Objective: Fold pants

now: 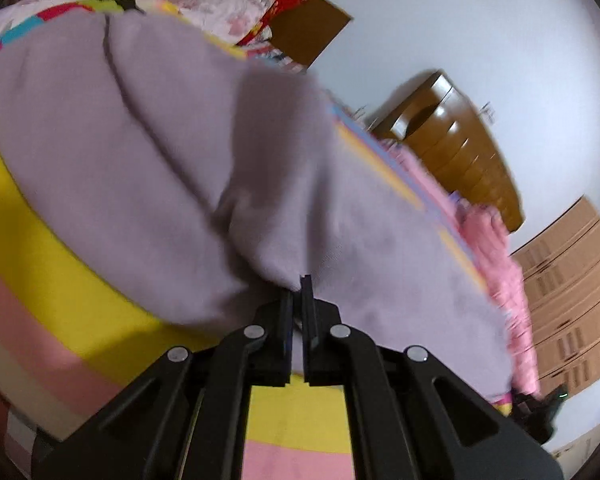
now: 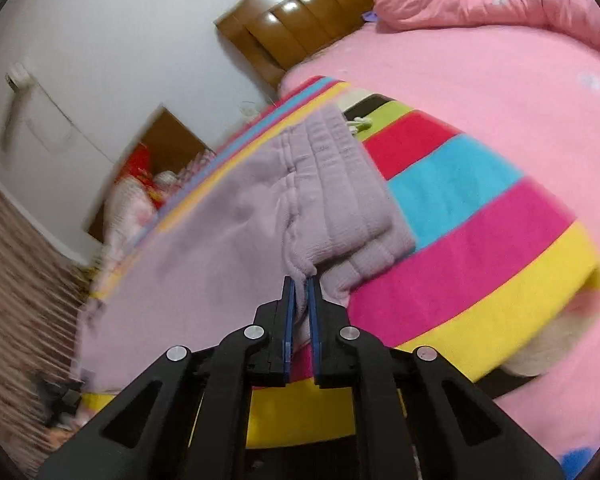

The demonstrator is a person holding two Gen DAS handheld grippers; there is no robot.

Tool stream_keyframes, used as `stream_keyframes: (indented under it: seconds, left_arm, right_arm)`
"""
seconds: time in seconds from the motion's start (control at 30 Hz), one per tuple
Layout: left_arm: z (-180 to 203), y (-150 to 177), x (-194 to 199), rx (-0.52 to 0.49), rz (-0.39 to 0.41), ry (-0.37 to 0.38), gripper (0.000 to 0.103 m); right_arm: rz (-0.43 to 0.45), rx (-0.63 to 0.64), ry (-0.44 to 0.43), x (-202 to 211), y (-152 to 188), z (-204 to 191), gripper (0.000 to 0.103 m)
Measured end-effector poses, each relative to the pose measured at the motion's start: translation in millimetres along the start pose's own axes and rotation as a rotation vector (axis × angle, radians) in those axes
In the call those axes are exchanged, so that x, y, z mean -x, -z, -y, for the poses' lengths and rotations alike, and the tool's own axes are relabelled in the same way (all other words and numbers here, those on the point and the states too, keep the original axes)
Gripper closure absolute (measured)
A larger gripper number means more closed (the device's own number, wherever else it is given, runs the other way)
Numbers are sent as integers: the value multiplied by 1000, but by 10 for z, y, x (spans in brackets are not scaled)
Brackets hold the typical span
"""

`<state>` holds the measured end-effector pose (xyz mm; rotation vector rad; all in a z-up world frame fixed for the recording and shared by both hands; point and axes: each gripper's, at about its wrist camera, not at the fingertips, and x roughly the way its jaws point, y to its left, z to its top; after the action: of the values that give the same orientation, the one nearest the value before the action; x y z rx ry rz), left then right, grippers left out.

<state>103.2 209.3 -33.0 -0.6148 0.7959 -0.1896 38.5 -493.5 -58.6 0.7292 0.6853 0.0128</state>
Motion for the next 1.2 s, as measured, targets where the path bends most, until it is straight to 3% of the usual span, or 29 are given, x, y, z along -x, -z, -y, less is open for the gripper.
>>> stream_keyframes:
  seconds: [0.23,0.37,0.47,1.0,1.07,1.1,1.17,1.2]
  left_arm:
    - [383,-145,370,-91,113,-4,100]
    - [290,-69,223,-73,65,-33,100]
    - [80,6,110,-19,27,-29,100]
    - [-17,89,187,-14,41,-14,100]
    - [-10,91,163,-26,31,-36,92]
    - [-23,90,173,-21,35,-38,88]
    - [-28,89,293,9,70,-86,67]
    - [37,91,443,-5,136,-170,41]
  right_arm:
    - [56,55,0,220,-126,-245,96]
    - [19,40,62,75,-26,-139,96]
    - [16,-4,33,51,32,-17,96]
    - [19,-19,31,64,69,3,96]
    - [26,-16,44,81,70,-4,95]
    - [23,-20,51,98,68,-5,78]
    - [24,-8,119,202,63,-57,53]
    - [53,39,114,296,68,-139,51]
